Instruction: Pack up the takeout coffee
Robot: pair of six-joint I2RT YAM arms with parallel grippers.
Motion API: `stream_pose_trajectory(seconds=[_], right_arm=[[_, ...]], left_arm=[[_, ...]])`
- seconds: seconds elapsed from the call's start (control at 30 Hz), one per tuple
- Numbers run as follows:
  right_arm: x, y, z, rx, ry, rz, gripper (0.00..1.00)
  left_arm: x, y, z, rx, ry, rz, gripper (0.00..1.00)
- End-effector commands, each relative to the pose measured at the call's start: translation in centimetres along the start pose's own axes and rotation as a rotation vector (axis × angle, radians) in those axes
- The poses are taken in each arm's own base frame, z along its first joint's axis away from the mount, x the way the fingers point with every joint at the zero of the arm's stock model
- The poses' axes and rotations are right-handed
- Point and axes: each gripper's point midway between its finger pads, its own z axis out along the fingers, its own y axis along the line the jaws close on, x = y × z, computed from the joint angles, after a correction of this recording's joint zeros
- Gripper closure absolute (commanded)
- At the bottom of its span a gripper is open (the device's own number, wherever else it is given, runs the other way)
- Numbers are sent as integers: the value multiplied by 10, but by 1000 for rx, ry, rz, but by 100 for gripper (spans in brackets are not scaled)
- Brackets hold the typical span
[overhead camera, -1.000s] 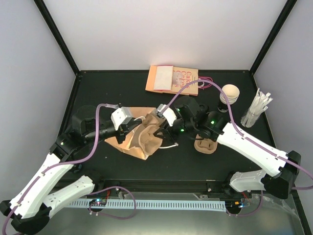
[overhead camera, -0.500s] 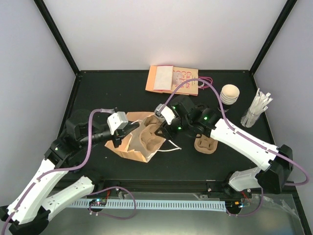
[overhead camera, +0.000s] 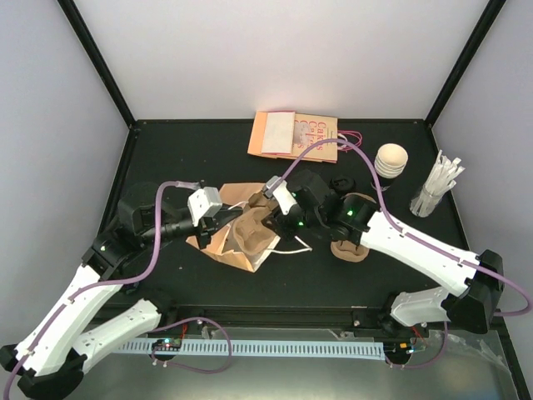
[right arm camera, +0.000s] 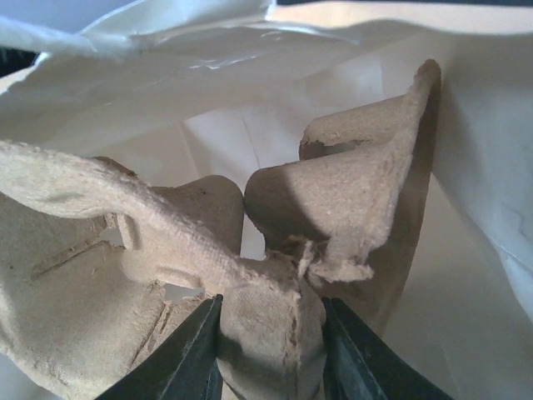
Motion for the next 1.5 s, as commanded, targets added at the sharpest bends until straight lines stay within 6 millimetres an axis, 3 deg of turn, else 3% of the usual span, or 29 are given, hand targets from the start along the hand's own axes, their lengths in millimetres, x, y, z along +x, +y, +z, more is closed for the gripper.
stream_pose_trajectory(seconds=[0.0, 0.2, 0.4, 0.6, 1.03, 1.23, 1.47], right_arm=[[-8, -11, 1, 84, -50, 8, 67], [-4, -4, 10, 143, -51, -24, 66], [-2, 10, 18, 136, -101, -66, 66], [12, 9, 28, 143, -91, -92, 67], [41, 3, 23, 135, -79, -107, 67], [51, -3, 27, 164, -32, -114, 67], [49, -3, 24, 171, -41, -114, 67]], left_arm=[[-16, -5, -2, 31, -56, 22, 99], [-24, -1, 0, 18, -93, -9, 98], [-31, 16, 7, -45, -131, -83, 98], [-46, 23, 14, -44, -182, -142, 98], [-83, 22, 16, 6, -274, -152, 98], [-88, 15, 25, 90, -283, -182, 98], [-86, 14, 34, 136, -276, -220, 98]])
